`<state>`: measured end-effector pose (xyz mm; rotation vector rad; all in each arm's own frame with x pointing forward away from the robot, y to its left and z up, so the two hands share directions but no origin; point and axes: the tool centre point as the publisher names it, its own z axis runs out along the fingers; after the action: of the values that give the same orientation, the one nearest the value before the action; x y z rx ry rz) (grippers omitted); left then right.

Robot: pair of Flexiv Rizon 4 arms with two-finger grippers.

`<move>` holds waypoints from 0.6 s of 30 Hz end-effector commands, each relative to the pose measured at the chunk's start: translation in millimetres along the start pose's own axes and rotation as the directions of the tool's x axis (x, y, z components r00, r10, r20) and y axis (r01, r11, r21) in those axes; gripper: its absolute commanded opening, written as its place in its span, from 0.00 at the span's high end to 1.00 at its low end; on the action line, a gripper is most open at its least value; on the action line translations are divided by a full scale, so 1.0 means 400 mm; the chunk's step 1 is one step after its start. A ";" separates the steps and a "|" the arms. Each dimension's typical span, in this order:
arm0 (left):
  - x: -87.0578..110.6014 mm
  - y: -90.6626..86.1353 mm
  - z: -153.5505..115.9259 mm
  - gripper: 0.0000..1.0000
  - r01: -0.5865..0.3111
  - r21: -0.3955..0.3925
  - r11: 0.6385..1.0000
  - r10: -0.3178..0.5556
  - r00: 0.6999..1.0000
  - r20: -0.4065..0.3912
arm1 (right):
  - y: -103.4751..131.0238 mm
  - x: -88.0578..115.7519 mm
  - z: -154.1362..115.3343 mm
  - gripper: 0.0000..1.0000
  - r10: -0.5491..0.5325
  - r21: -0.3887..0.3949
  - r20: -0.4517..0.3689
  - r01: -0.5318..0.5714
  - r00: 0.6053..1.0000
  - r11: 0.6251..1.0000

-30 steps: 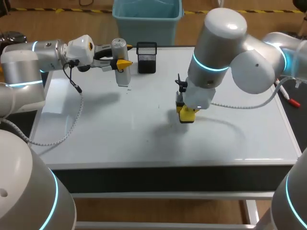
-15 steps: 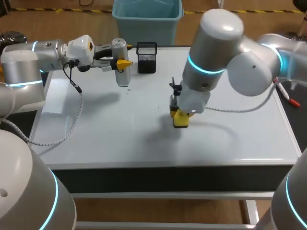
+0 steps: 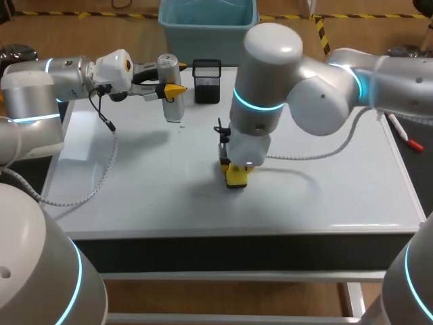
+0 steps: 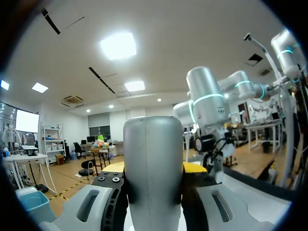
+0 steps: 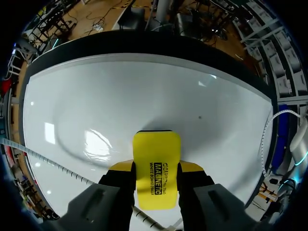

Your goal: Pick up the inspection probe, press it on each red-marked spot on the whiteboard one by one, put down the probe, pick up the eraser, and wipe off all the red marks.

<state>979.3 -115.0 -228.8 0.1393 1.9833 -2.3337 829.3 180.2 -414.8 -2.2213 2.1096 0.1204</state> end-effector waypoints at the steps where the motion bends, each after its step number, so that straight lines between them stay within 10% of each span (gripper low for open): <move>1: -0.002 -0.003 0.000 1.00 0.001 -0.001 1.000 -0.001 1.000 -0.002 | -0.010 -0.014 0.022 1.00 0.002 -0.008 -0.036 -0.002 0.999 1.000; 18: -0.002 -0.003 0.000 1.00 0.001 -0.001 1.000 -0.001 1.000 -0.002 | -0.036 0.128 0.046 1.00 0.143 -0.013 -0.073 -0.144 0.987 0.990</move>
<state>979.3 -115.0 -228.8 0.1392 1.9832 -2.3336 844.9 151.2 -432.0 -2.1277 2.3130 0.0603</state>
